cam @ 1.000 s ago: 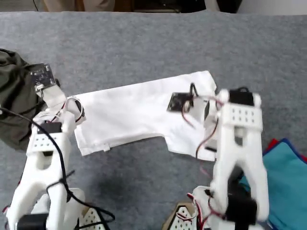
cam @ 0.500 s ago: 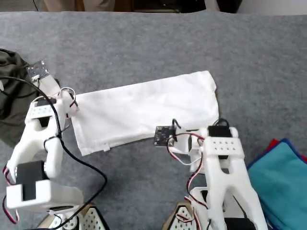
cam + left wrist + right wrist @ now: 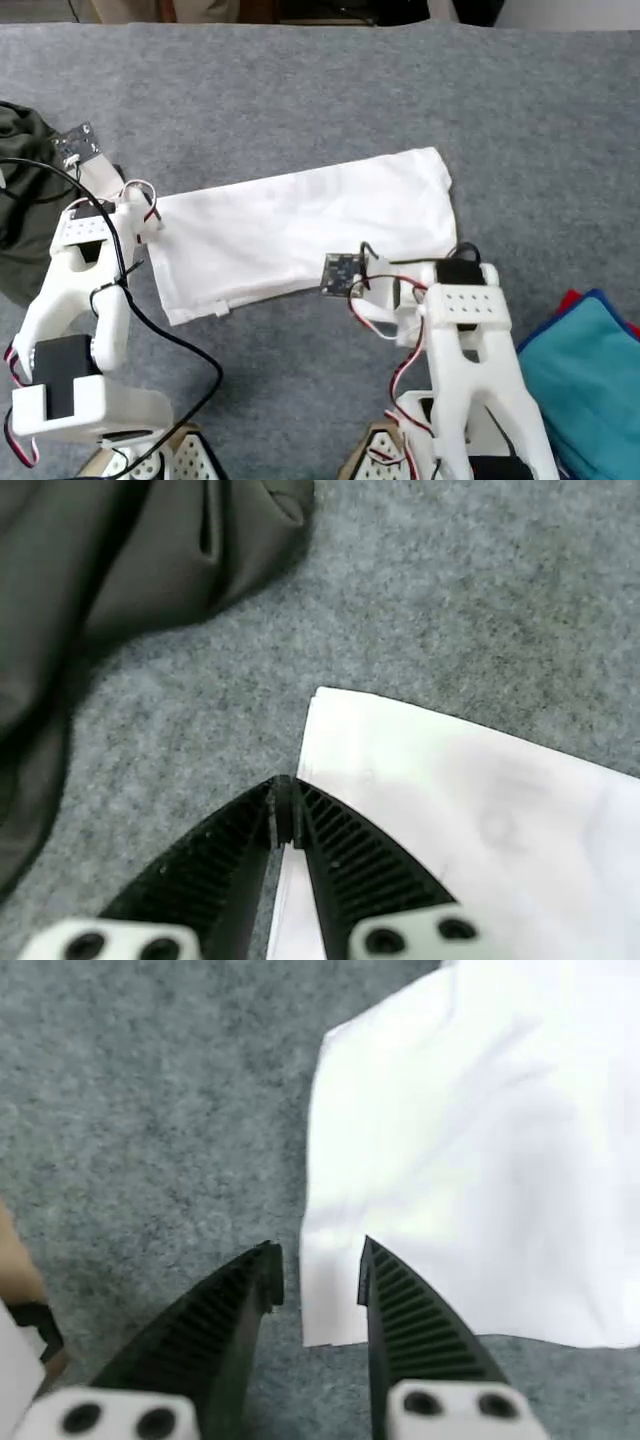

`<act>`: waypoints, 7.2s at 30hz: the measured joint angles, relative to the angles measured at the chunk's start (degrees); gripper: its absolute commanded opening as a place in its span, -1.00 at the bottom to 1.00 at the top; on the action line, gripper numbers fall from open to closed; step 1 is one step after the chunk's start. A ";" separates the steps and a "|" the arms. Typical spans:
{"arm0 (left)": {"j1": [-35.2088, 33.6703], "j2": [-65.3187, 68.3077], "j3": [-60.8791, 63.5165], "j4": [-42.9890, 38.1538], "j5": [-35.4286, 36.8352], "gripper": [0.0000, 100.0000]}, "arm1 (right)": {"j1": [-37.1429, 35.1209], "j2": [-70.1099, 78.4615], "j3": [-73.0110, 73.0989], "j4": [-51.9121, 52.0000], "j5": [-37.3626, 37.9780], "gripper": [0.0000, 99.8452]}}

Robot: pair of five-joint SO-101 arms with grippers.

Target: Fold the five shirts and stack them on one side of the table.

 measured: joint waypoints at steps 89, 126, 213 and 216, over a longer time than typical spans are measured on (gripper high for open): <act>0.00 0.00 0.00 0.00 0.00 -0.96 | 0.88 38.59 -41.67 4.57 -0.70 -0.99; 0.00 0.26 0.00 0.00 -0.35 -0.96 | -6.07 79.82 -107.43 28.40 2.99 -0.32; 43.16 45.80 -74.81 33.05 13.45 -0.96 | 19.60 56.35 -68.66 4.04 -21.27 -0.99; 41.32 45.80 -74.90 35.69 13.27 -0.96 | 13.10 55.47 -68.75 3.08 -23.38 -0.99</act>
